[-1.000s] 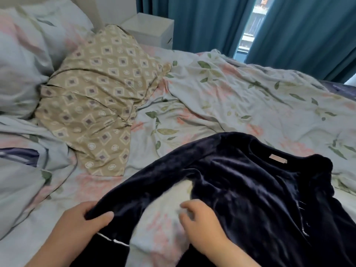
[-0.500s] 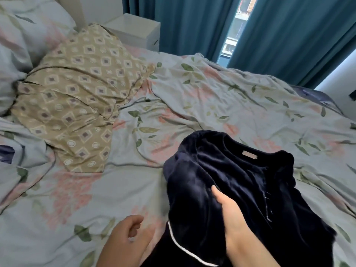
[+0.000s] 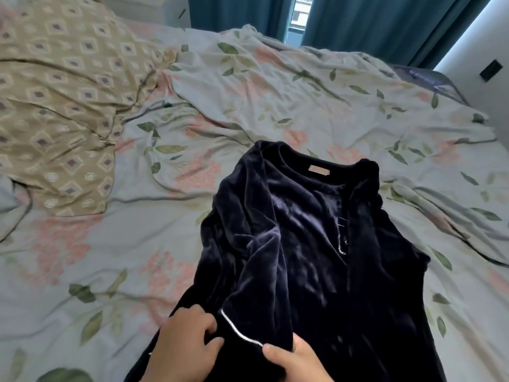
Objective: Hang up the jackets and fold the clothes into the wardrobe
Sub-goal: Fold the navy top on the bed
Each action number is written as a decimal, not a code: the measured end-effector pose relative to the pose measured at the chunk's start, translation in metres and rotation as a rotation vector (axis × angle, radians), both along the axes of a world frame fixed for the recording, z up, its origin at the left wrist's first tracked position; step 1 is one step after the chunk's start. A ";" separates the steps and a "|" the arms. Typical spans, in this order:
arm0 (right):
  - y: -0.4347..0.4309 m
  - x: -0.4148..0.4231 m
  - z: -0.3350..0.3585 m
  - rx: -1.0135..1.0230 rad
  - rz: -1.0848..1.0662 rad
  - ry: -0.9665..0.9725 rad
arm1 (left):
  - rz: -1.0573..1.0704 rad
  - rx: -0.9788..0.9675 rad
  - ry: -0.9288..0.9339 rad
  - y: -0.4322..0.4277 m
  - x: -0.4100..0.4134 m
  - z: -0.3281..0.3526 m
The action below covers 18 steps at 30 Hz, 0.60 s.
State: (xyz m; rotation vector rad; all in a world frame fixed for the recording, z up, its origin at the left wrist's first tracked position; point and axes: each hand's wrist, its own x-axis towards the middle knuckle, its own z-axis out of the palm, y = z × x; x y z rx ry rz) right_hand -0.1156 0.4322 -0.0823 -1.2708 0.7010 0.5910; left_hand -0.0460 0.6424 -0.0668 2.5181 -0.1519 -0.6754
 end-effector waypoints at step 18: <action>0.012 0.076 0.003 -0.180 -0.159 -0.045 | 0.315 -0.310 0.190 -0.005 0.054 0.020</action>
